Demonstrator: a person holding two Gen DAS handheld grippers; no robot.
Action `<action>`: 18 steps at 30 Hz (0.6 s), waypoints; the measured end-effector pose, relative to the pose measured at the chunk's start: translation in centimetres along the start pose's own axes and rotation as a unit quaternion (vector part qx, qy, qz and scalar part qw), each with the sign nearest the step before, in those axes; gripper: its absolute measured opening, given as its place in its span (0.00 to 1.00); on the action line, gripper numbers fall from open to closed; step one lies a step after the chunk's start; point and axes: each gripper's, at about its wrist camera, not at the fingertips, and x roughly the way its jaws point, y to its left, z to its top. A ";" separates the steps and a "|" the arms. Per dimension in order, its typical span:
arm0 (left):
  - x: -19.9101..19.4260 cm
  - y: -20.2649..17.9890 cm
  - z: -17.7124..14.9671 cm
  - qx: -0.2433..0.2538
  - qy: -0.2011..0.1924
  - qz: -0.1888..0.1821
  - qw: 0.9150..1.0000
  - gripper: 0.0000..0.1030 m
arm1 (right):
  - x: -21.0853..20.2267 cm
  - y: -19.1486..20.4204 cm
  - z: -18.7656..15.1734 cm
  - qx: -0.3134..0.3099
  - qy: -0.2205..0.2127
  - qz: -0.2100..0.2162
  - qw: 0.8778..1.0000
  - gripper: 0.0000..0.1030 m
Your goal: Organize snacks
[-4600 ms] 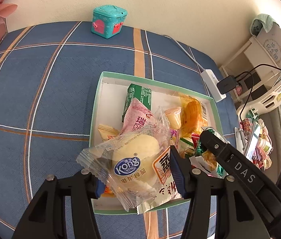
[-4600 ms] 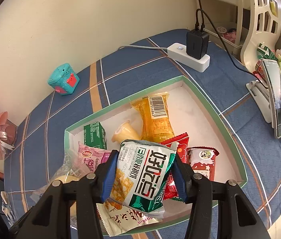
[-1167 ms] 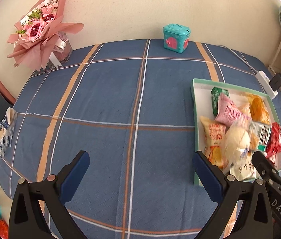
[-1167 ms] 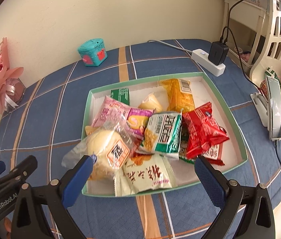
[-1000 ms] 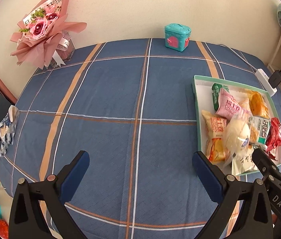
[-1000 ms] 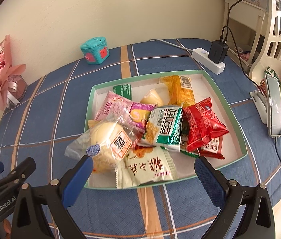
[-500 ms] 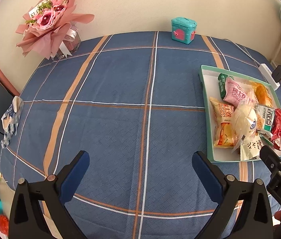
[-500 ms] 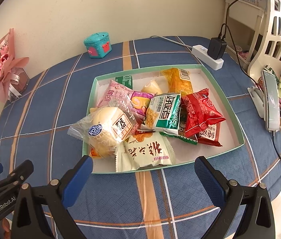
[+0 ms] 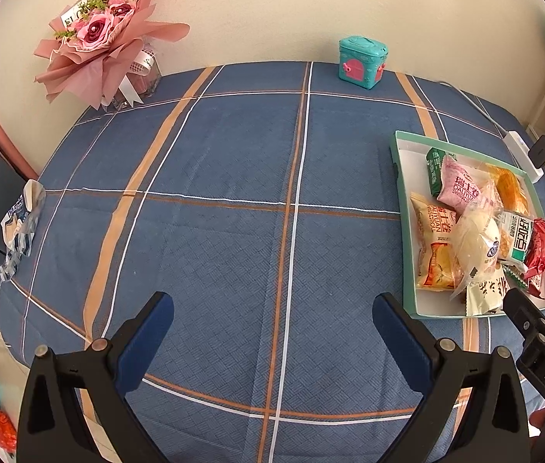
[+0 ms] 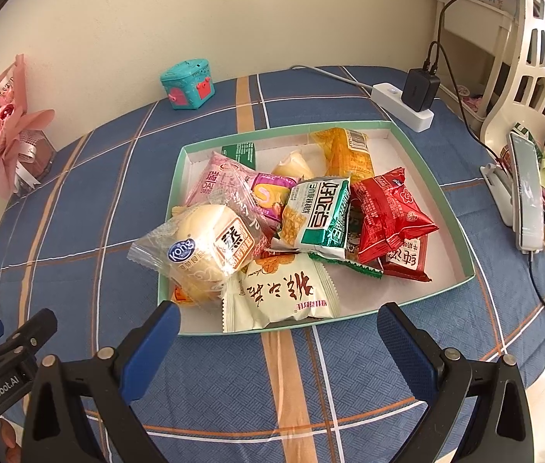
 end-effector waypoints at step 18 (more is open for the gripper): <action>0.0 0.1 0.1 0.002 0.001 0.004 1.000 0.99 | 0.3 0.2 -0.1 -0.002 0.004 -0.001 1.000 1.00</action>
